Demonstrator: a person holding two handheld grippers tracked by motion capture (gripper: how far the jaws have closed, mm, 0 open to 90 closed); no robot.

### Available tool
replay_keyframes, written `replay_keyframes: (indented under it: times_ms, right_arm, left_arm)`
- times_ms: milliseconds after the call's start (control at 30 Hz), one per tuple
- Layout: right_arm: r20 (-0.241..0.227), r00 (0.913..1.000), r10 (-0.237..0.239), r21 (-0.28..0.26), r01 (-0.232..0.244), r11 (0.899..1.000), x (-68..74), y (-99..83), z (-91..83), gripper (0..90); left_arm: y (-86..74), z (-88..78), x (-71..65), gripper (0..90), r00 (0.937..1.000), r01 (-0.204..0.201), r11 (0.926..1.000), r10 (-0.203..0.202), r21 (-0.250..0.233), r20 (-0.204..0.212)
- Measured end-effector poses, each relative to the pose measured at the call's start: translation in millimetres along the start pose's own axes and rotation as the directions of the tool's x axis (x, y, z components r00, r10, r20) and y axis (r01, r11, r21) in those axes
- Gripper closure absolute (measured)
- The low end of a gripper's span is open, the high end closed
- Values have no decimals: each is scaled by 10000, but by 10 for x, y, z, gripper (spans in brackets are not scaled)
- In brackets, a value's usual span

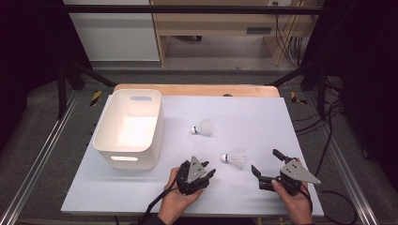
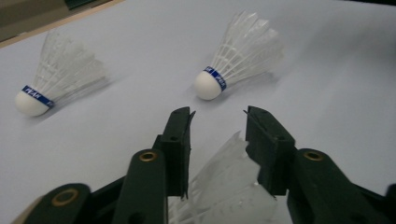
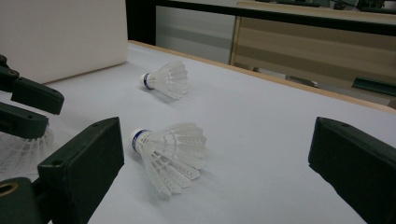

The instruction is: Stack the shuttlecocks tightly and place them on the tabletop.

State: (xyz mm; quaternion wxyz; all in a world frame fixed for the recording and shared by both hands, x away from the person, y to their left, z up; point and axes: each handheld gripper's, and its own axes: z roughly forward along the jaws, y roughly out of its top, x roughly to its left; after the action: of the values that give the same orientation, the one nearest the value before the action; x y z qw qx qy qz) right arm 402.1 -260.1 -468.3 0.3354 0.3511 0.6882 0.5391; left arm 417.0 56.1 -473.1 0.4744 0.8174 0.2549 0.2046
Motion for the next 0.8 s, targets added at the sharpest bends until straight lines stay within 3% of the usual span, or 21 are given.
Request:
replay_keyframes:
  times_ms: [133, 167, 200, 300, 400, 567, 700, 800]
  right_arm:
    - [-75, 10000, -36, 252, 37, 9997, 10, -4, 10, 42]
    - [-92, 9999, -86, 396, 90, 9992, 15, -8, 21, 42]
    - [-92, 9999, -86, 396, 90, 9992, 15, -8, 21, 42]
    - [-80, 10000, -16, 650, 22, 9979, 31, -8, 29, 44]
    - [-156, 9999, 4, 903, 10, 9959, 43, -13, 40, 49]
    - [-370, 9993, 84, 1200, -39, 9928, 67, -7, 67, 61]
    - [-492, 9985, 253, 1833, -159, 9829, 95, -5, 115, 85]
    - [-490, 9985, 258, 1958, -157, 9805, 108, -1, 125, 92]
  left_arm:
    - [1, -64, -14, 486, 9995, 118, 9989, -105, -446, 291]
    - [-4, -86, -10, 424, 9993, 190, 9981, -171, -589, 319]
    - [-10, -110, -4, 424, 9988, 318, 9966, -289, -756, 388]
    - [-55, -221, 54, 280, 9962, 764, 9874, -698, -1387, 520]
    - [-78, -283, 90, 188, 9946, 952, 9817, -871, -1649, 562]
    - [-102, -396, 139, 121, 9923, 1156, 9722, -1039, -2036, 670]
    - [-126, -461, 176, 89, 9883, 1446, 9613, -1288, -2347, 813]
    - [-135, -500, 191, 82, 9901, 1359, 9591, -1227, -2483, 681]
